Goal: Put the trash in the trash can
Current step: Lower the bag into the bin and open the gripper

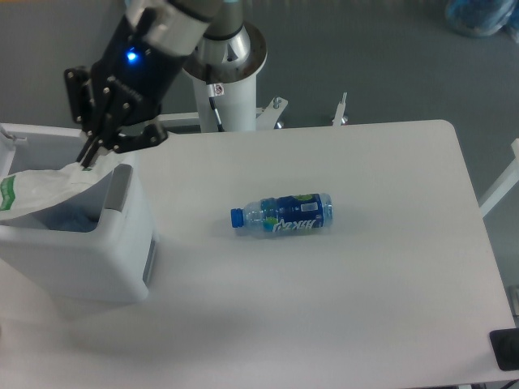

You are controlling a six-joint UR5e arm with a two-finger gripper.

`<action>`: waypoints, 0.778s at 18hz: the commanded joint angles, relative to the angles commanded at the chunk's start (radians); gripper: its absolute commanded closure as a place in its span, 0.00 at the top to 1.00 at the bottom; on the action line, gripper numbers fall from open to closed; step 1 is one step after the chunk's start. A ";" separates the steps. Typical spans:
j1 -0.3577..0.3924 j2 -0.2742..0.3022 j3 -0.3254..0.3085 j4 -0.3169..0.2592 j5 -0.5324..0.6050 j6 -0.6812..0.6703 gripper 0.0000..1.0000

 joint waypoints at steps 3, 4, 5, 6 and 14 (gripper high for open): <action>-0.037 -0.009 -0.017 0.006 0.011 -0.006 0.00; -0.043 -0.015 -0.020 0.008 0.025 -0.014 0.00; -0.058 -0.024 -0.020 0.008 0.038 -0.015 0.00; -0.069 -0.034 -0.022 0.008 0.054 -0.015 0.00; -0.114 -0.087 -0.023 0.009 0.117 -0.015 0.25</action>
